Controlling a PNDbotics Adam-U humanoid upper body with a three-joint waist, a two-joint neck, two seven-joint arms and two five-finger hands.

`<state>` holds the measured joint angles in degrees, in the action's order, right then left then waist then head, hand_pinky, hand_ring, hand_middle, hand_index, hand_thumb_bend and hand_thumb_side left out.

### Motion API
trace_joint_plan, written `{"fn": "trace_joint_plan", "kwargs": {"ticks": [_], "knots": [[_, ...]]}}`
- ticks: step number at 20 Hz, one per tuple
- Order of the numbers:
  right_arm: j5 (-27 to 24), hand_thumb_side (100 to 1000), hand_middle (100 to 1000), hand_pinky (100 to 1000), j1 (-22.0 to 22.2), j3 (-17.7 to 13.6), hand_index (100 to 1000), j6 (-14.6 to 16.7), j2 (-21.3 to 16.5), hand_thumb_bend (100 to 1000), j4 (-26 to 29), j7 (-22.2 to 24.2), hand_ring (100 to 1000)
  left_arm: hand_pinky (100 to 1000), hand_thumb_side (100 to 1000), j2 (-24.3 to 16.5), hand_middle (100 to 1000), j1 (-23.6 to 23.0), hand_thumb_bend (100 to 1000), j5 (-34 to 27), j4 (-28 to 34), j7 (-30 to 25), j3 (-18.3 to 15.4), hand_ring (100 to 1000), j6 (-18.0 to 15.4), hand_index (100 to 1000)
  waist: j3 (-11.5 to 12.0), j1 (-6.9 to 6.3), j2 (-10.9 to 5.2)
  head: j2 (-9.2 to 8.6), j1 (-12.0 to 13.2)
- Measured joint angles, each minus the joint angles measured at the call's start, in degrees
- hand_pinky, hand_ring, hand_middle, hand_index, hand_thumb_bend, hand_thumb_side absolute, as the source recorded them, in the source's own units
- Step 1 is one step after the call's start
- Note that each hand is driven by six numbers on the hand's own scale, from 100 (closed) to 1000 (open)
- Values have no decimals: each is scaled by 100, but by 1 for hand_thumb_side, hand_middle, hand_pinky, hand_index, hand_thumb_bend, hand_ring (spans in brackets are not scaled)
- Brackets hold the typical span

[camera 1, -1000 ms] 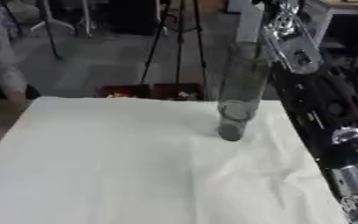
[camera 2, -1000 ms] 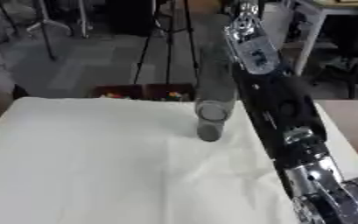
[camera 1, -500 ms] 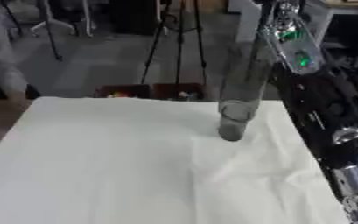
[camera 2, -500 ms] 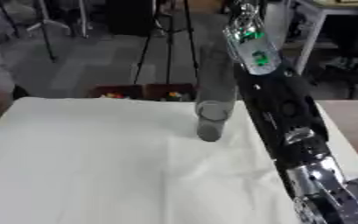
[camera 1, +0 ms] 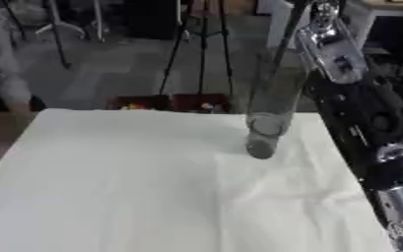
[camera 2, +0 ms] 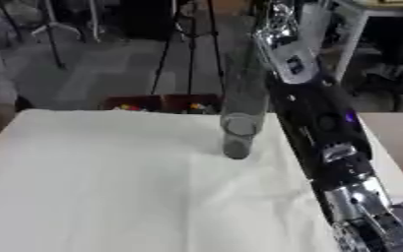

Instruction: Arrange flowers into the vase.

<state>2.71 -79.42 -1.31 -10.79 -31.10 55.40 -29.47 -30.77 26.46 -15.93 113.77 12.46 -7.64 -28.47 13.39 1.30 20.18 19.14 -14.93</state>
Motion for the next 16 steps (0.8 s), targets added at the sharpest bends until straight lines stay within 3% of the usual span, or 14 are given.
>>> {"fn": "trace_joint_plan", "kwargs": {"ticks": [4,6,11,12,16], "knots": [[321,410,497,559,34,121,338,-135,-23,215,-103,275,596,791,1000,0,944,0,100,-10,0,1,0,934,-1,970,-14,20,0,0,22],[495,428,557,634,51,139,331,-178,-56,226,-136,441,646,791,1000,0,944,0,100,-13,0,2,0,933,-2,970,-24,20,0,0,25],[793,428,557,634,86,126,331,-246,-90,226,-176,802,646,791,1000,0,944,0,100,-13,0,11,0,933,-9,970,-27,20,0,0,30],[833,426,675,728,86,113,305,-252,-95,220,-178,843,732,791,1000,0,943,0,100,-13,0,12,0,933,-9,970,-28,20,0,0,31],[947,424,676,726,86,154,307,-303,-96,219,-204,1041,735,791,1000,0,943,-3,100,-14,0,20,0,933,-3,969,-58,20,0,0,43]]}}
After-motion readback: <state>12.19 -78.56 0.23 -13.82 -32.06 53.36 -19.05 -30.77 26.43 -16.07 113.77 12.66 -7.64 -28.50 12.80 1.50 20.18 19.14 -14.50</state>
